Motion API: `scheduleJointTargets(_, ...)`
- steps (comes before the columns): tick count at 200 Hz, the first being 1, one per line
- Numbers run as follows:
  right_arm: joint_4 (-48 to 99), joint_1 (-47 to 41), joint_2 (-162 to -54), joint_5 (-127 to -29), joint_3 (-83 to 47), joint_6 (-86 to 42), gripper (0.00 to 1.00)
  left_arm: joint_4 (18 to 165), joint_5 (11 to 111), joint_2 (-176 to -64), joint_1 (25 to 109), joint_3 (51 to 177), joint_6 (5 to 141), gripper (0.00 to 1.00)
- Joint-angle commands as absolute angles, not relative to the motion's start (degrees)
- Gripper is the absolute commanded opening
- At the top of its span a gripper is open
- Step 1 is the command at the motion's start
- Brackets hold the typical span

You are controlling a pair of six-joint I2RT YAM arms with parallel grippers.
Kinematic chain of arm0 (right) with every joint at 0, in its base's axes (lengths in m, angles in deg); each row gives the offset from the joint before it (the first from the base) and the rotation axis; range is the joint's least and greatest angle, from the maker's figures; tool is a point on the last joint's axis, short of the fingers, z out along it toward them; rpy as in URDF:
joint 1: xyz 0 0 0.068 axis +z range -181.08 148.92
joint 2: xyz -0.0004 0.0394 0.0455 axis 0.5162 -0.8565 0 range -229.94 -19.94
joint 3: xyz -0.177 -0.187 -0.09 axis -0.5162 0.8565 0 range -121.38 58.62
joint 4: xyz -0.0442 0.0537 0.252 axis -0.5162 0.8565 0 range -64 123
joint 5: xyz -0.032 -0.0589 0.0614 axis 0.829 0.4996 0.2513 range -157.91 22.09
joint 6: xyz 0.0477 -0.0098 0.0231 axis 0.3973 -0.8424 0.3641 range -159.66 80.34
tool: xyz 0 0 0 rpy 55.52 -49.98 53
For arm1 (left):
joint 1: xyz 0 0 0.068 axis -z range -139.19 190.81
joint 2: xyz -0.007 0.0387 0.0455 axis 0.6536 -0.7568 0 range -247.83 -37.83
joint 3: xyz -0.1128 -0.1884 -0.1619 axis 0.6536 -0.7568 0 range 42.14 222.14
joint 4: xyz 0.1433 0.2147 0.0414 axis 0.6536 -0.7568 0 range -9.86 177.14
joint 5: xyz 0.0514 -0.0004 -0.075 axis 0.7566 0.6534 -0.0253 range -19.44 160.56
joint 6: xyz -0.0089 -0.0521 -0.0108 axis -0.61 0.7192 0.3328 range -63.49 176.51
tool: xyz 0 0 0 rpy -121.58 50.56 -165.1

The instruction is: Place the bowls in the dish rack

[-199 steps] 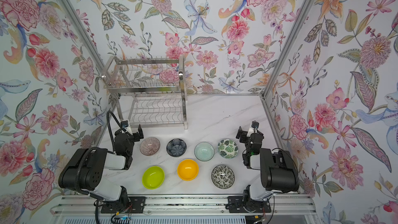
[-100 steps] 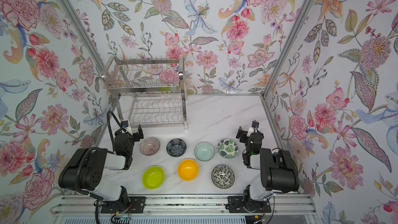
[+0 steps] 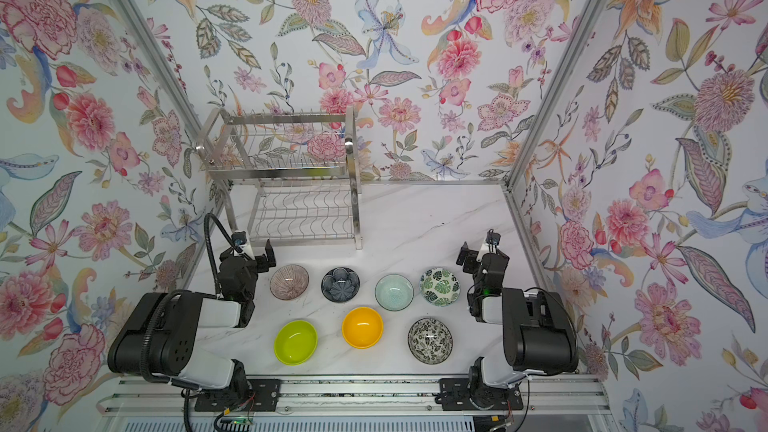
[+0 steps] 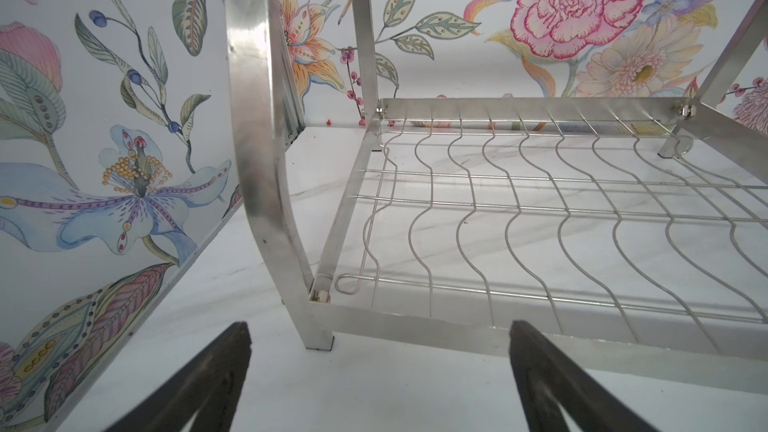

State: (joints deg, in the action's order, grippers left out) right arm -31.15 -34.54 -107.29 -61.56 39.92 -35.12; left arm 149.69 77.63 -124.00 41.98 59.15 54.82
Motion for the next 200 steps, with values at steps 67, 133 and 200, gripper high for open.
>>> scheduleJointTargets(67, -29.83, -33.01, -104.28, -53.41, 39.56, -33.92, 0.99, 131.24, 82.57, -113.63, 42.39, 64.15, 59.38, 0.99)
scheduleJointTargets(133, -21.27, -33.06, -98.04, -45.72, 38.73, -29.75, 0.99, 117.36, 79.29, -105.98, 42.33, 69.33, 67.63, 0.99)
scheduleJointTargets(200, -14.24, -32.88, -91.88, -43.76, 36.05, -26.28, 0.99, 105.36, 76.90, -101.04, 38.42, 73.03, 73.41, 0.99)
